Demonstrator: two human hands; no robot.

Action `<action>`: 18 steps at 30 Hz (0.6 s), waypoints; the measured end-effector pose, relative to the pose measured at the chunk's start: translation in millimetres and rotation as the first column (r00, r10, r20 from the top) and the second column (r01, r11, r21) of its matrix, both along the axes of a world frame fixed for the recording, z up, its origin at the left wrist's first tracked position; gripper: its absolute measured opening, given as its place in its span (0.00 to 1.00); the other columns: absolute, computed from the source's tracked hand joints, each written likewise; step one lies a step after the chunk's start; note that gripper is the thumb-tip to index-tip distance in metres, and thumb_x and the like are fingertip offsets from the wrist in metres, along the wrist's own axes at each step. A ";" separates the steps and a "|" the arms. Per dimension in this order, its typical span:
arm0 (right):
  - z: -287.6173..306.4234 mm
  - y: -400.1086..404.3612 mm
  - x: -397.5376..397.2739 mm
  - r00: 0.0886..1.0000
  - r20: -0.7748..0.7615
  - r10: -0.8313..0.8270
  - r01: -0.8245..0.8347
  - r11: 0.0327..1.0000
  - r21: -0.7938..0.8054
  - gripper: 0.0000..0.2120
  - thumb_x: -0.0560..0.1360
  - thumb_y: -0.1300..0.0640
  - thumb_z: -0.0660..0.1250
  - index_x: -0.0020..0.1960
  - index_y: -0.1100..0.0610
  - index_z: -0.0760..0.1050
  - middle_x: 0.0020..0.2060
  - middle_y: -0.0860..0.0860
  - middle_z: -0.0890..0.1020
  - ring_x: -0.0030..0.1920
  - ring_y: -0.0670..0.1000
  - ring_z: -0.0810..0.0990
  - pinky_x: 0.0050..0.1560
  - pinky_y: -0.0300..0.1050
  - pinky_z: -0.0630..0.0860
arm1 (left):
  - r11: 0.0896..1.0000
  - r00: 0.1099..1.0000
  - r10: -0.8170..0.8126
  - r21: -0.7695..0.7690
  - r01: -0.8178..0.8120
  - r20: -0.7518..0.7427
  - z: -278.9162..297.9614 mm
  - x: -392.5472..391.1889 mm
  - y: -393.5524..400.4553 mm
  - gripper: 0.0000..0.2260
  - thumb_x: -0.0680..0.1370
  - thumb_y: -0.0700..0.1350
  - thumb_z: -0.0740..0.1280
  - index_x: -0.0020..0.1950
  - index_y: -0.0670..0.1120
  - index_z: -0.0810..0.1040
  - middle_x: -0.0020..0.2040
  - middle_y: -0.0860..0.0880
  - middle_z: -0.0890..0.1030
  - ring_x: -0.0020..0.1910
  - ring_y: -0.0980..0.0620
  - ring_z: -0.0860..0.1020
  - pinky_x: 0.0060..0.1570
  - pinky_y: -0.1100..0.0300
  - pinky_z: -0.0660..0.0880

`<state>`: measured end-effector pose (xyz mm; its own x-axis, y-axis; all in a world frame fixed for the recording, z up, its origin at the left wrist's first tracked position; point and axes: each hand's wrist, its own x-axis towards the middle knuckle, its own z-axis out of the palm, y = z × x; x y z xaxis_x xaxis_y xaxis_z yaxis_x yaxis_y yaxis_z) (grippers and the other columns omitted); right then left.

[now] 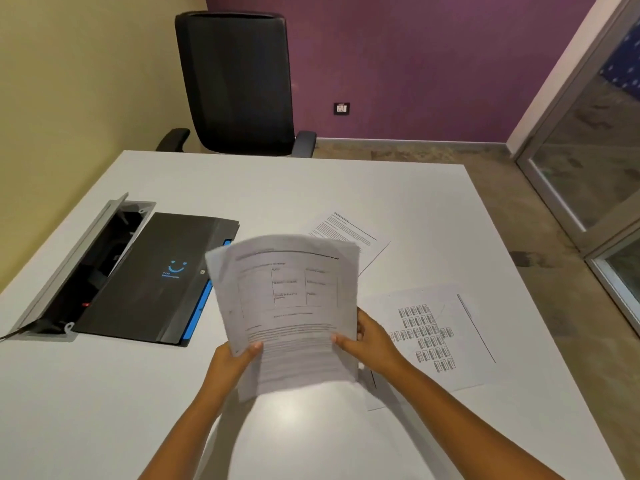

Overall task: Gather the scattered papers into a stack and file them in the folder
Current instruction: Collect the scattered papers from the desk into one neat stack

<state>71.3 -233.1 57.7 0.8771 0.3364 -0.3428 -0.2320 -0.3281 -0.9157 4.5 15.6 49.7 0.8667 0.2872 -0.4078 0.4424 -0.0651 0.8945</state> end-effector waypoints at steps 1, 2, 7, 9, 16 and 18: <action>-1.6 -1.3 -2.0 0.999 -0.031 0.015 -0.014 0.999 0.032 0.24 0.70 0.52 0.73 0.62 0.42 0.68 0.53 0.39 0.79 0.56 0.42 0.80 0.55 0.37 0.77 | 1.000 1.000 0.007 0.028 -0.006 -0.015 -3.5 0.0 3.7 0.04 0.75 0.46 0.67 0.49 0.51 0.75 0.44 0.52 0.80 0.43 0.53 0.78 0.39 0.62 0.76; -4.0 -3.8 -4.5 0.999 -0.035 0.033 -0.032 0.999 0.015 0.26 0.69 0.51 0.73 0.63 0.40 0.66 0.57 0.43 0.79 0.58 0.44 0.78 0.59 0.40 0.76 | 0.999 0.999 0.013 0.052 -0.012 -0.030 -7.0 -0.3 6.8 0.03 0.75 0.47 0.67 0.47 0.52 0.75 0.42 0.53 0.80 0.42 0.52 0.79 0.38 0.61 0.77; -30.4 -28.8 -11.9 0.973 0.080 0.217 -0.131 0.803 -0.581 0.46 0.67 0.39 0.71 0.75 0.46 0.48 0.76 0.51 0.57 0.76 0.52 0.54 0.73 0.51 0.56 | 0.998 0.982 0.064 -0.012 -0.068 -0.179 -24.3 -9.2 16.0 0.09 0.76 0.45 0.67 0.54 0.44 0.73 0.41 0.47 0.80 0.40 0.48 0.79 0.36 0.58 0.77; -43.7 -37.3 -17.3 0.962 0.024 0.273 -0.159 0.628 -0.762 0.52 0.64 0.33 0.69 0.76 0.45 0.40 0.77 0.53 0.45 0.77 0.57 0.42 0.74 0.57 0.44 | 0.991 0.968 0.108 -0.052 -0.122 -0.227 -28.4 -13.6 16.1 0.08 0.76 0.42 0.67 0.52 0.43 0.72 0.38 0.47 0.79 0.37 0.48 0.79 0.31 0.60 0.76; -75.9 -53.3 -36.6 0.951 -0.096 0.294 -0.236 0.488 -0.840 0.57 0.61 0.28 0.66 0.75 0.46 0.34 0.75 0.52 0.33 0.74 0.58 0.31 0.72 0.64 0.39 | 0.978 0.949 0.148 -0.102 -0.183 -0.279 -32.2 -8.0 18.2 0.09 0.75 0.41 0.67 0.54 0.41 0.72 0.42 0.44 0.79 0.39 0.46 0.78 0.37 0.56 0.75; -75.4 -54.1 -34.7 0.955 -0.088 0.284 -0.225 0.498 -0.837 0.55 0.63 0.30 0.66 0.75 0.46 0.36 0.75 0.52 0.34 0.75 0.58 0.32 0.73 0.63 0.39 | 0.977 0.948 0.132 -0.125 -0.174 -0.288 -30.0 -4.9 15.8 0.08 0.75 0.44 0.68 0.51 0.42 0.74 0.43 0.43 0.81 0.41 0.44 0.79 0.35 0.56 0.76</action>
<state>36.7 -287.3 -17.7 0.8283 0.1361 -0.5435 0.0301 -0.9795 -0.1993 -0.4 31.4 19.7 0.6640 0.3262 -0.6728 0.6677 0.1463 0.7299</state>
